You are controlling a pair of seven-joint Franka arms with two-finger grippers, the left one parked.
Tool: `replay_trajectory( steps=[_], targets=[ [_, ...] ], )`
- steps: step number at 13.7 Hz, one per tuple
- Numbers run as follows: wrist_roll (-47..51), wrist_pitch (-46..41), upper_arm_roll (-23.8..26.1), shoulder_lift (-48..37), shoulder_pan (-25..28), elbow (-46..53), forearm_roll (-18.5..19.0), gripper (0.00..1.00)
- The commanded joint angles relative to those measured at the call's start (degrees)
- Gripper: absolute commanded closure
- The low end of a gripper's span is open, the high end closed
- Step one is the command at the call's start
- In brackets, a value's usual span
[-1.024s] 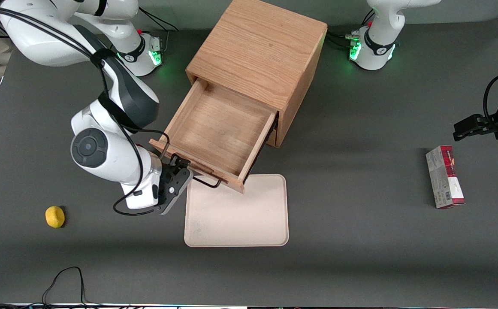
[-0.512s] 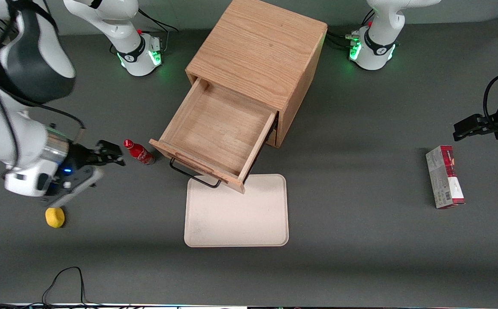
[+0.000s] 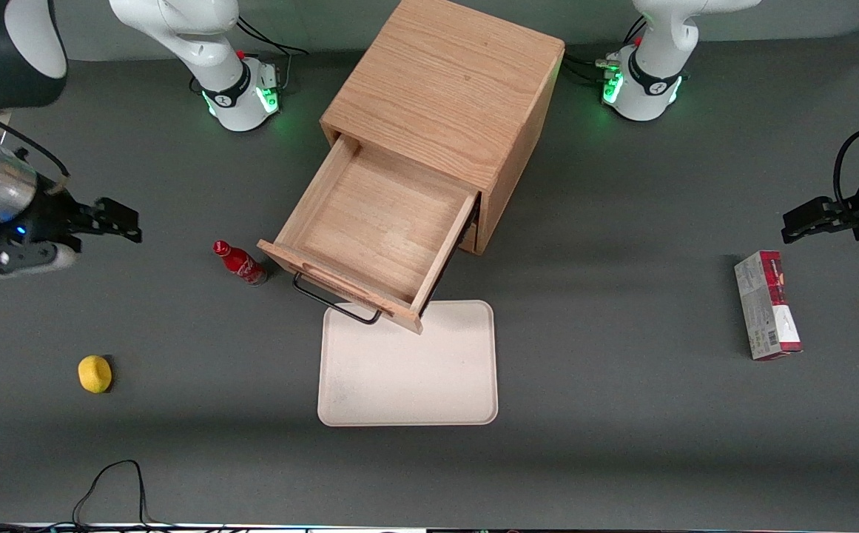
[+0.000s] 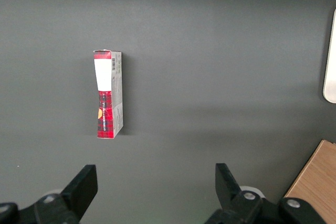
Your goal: Open upper drawer
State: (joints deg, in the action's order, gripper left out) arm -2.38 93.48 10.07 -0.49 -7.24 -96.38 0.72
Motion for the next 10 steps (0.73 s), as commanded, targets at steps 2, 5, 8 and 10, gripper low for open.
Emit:
replay_trajectory(
  steps=[2,5,8,10],
  targets=[
    [2.3,3.3,-2.3,-11.9,0.2,-12.2,-1.3,0.0],
    [2.7,2.8,-2.3,-12.0,0.0,-11.9,-1.4,0.0],
    [2.7,2.8,-2.1,-10.7,0.2,-10.5,-3.9,0.0],
    [2.8,2.4,-1.7,-10.1,0.3,-9.9,-4.0,0.0]
  ],
)
